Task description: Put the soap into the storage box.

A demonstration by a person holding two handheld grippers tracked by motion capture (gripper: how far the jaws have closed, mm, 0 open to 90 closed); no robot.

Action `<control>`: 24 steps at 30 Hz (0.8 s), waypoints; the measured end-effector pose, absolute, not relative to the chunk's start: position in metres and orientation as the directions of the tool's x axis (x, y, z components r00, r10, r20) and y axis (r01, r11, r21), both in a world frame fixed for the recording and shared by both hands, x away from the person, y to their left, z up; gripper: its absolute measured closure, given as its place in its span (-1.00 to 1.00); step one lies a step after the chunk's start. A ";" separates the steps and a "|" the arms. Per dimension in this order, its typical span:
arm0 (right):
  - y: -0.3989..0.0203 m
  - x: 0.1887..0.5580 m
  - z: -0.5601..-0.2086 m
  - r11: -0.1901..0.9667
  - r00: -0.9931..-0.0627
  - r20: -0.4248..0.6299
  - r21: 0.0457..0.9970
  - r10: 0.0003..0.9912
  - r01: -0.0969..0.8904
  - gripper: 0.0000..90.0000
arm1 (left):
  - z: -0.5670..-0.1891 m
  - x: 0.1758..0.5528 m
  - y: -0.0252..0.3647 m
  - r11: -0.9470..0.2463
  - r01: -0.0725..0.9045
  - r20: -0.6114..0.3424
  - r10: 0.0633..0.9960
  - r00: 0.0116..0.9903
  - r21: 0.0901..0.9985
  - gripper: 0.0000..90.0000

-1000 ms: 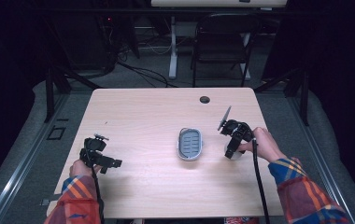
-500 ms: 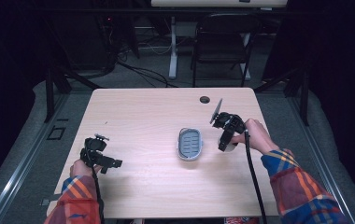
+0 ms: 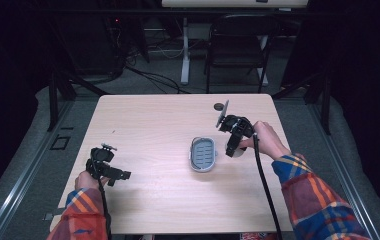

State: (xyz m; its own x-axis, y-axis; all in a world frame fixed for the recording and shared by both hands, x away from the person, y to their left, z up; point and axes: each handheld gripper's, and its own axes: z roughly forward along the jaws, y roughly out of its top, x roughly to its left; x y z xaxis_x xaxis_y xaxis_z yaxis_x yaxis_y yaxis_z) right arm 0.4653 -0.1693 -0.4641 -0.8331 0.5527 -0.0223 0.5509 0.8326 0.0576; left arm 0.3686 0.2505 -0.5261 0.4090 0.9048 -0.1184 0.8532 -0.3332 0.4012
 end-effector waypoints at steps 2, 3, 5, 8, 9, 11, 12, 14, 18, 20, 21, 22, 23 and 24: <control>-0.163 0.467 -0.461 0.838 -0.838 -0.022 0.058 0.545 0.543 -0.47 | -0.526 0.369 0.251 -0.332 0.854 -0.120 0.905 0.408 0.400 -1.00; -0.162 0.467 -0.461 0.837 -0.838 -0.022 0.063 0.546 0.544 -0.47 | -0.526 0.369 0.251 -0.332 0.854 -0.120 0.905 0.408 0.400 -1.00; -0.159 0.467 -0.459 0.841 -0.841 -0.027 0.063 0.540 0.538 -0.47 | -0.526 0.369 0.250 -0.330 0.855 -0.123 0.905 0.407 0.400 -1.00; -0.155 0.468 -0.457 0.846 -0.846 -0.025 0.062 0.532 0.530 -0.47 | -0.526 0.369 0.250 -0.329 0.856 -0.123 0.906 0.406 0.399 -1.00; -0.153 0.468 -0.457 0.844 -0.844 -0.026 0.066 0.535 0.533 -0.47 | -0.526 0.368 0.250 -0.328 0.856 -0.124 0.906 0.405 0.400 -1.00; -0.150 0.469 -0.454 0.851 -0.851 -0.027 0.061 0.524 0.522 -0.47 | -0.526 0.368 0.251 -0.325 0.856 -0.126 0.907 0.403 0.401 -1.00; -0.148 0.469 -0.454 0.850 -0.850 -0.025 0.067 0.526 0.523 -0.47 | -0.526 0.368 0.251 -0.330 0.855 -0.123 0.905 0.408 0.401 -1.00; -0.143 0.470 -0.452 0.856 -0.856 -0.027 0.062 0.516 0.514 -0.47 | -0.526 0.368 0.250 -0.329 0.854 -0.125 0.904 0.408 0.403 -1.00; -0.134 0.471 -0.450 0.860 -0.861 -0.027 0.063 0.509 0.506 -0.47 | -0.527 0.369 0.249 -0.327 0.855 -0.132 0.903 0.408 0.402 -1.00; -0.130 0.472 -0.449 0.863 -0.864 -0.029 0.070 0.503 0.500 -0.47 | -0.527 0.369 0.249 -0.329 0.854 -0.132 0.902 0.411 0.403 -1.00; -0.127 0.472 -0.448 0.865 -0.866 -0.028 0.072 0.499 0.496 -0.47 | -0.527 0.370 0.248 -0.329 0.853 -0.130 0.903 0.410 0.405 -1.00; -0.122 0.473 -0.447 0.868 -0.868 -0.030 0.071 0.495 0.492 -0.47 | -0.527 0.370 0.248 -0.330 0.854 -0.133 0.902 0.411 0.402 -1.00; -0.120 0.473 -0.447 0.870 -0.871 -0.028 0.079 0.491 0.488 -0.47 | -0.527 0.370 0.248 -0.331 0.854 -0.133 0.902 0.412 0.402 -1.00; -0.120 0.473 -0.447 0.870 -0.871 -0.028 0.079 0.491 0.488 -0.47 | -0.527 0.370 0.248 -0.328 0.854 -0.132 0.903 0.410 0.405 -1.00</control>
